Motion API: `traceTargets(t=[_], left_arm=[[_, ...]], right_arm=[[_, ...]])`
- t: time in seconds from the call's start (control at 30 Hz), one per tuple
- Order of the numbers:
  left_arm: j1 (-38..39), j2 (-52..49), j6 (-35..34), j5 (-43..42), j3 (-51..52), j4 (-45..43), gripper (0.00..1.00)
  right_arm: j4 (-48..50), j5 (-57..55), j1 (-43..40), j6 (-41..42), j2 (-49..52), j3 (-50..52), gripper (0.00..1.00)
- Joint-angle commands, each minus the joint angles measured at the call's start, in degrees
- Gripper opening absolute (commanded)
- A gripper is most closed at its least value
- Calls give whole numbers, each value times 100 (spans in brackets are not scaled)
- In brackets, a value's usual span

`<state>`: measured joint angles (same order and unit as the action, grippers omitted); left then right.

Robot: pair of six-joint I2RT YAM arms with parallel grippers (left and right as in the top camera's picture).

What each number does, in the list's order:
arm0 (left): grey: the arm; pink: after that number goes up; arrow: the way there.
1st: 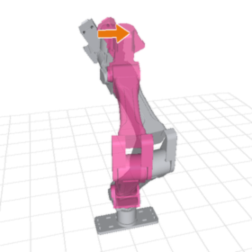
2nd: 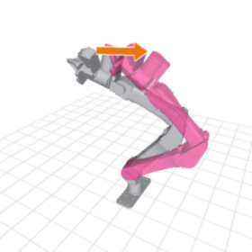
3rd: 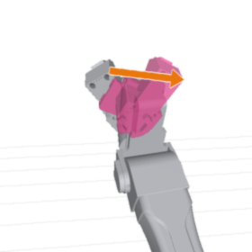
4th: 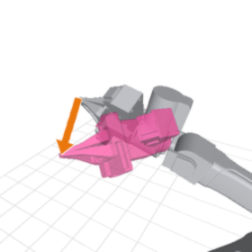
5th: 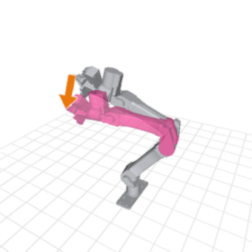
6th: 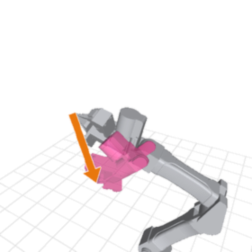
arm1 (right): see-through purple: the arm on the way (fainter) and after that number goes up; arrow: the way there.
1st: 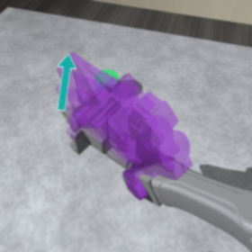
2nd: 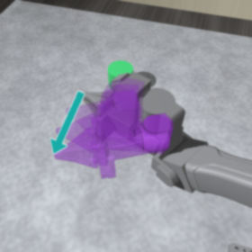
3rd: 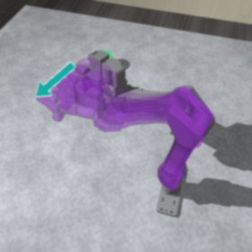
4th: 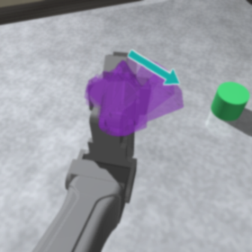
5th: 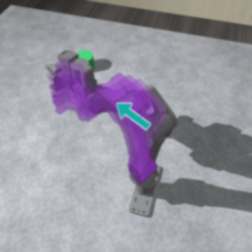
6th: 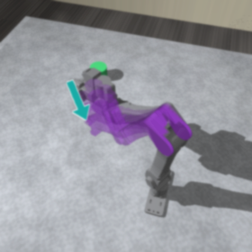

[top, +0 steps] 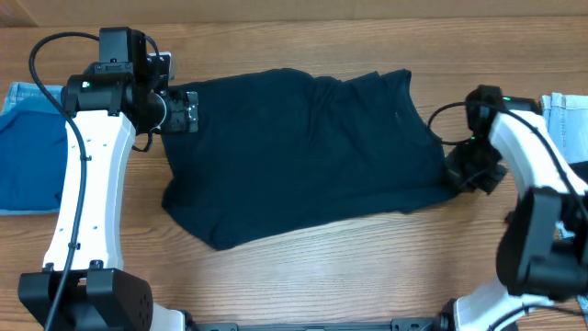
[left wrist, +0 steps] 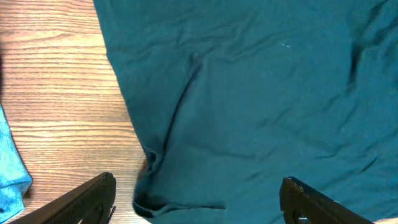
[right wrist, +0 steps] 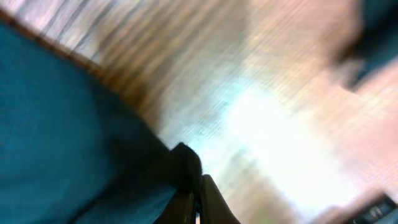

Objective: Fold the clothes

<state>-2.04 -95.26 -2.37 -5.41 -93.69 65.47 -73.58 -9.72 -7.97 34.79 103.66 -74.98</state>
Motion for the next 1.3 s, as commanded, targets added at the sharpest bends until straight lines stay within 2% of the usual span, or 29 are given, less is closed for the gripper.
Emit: traceTargets(t=[0.0, 0.27, 0.33, 0.4, 0.47, 0.53, 0.57, 0.6, 0.63, 0.67, 0.73, 0.8, 0.9, 1.1, 1.27], left_arm=[[-57, -20, 70, -57, -55, -37, 87], [-57, -20, 70, -57, -55, -35, 87], [-57, -20, 70, -55, -55, -35, 87], [-57, -20, 70, -55, -55, -42, 88], [-57, -20, 70, -55, -55, -66, 88], [-57, -20, 70, -42, -55, -90, 88], [-57, -20, 70, -37, -55, -109, 88], [-57, -20, 70, -37, -55, -129, 88], [-57, -20, 70, -37, -55, -164, 88], [-57, -20, 70, -39, -55, -199, 89], [-57, -20, 70, -39, -55, -289, 89], [-57, -44, 70, -39, -55, -428, 88], [-57, -302, 70, -44, -55, -623, 89], [-59, -1443, 26, -212, -55, -988, 91], [-57, -1757, -39, -212, -55, -1123, 91]], right_arm=[[-389, -286, -13, 404, -264, 7, 4], [-474, -293, -13, 402, -273, 420, 4], [-420, -343, -13, 306, -273, 271, 8], [-402, -378, -13, 0, -273, -203, 19], [-433, -369, -13, -31, -273, -645, 49], [-264, -334, -13, -66, -273, -1084, 61], [-28, -142, -11, -354, -273, -1185, 62], [363, 385, -2, -997, -273, -1257, 63], [1141, 1912, 44, -2498, -271, -1283, 64], [1462, 2406, 92, -2970, -264, -1283, 63], [2135, 2280, 238, -3036, -227, -1281, 60], [2769, 2240, 348, -3040, -118, -1281, 70], [3744, 2243, 605, -3237, 295, -1281, 70], [4898, 2105, 791, -3368, 1386, -1281, 70], [5436, 2114, 791, -3329, 2063, -1281, 72]])
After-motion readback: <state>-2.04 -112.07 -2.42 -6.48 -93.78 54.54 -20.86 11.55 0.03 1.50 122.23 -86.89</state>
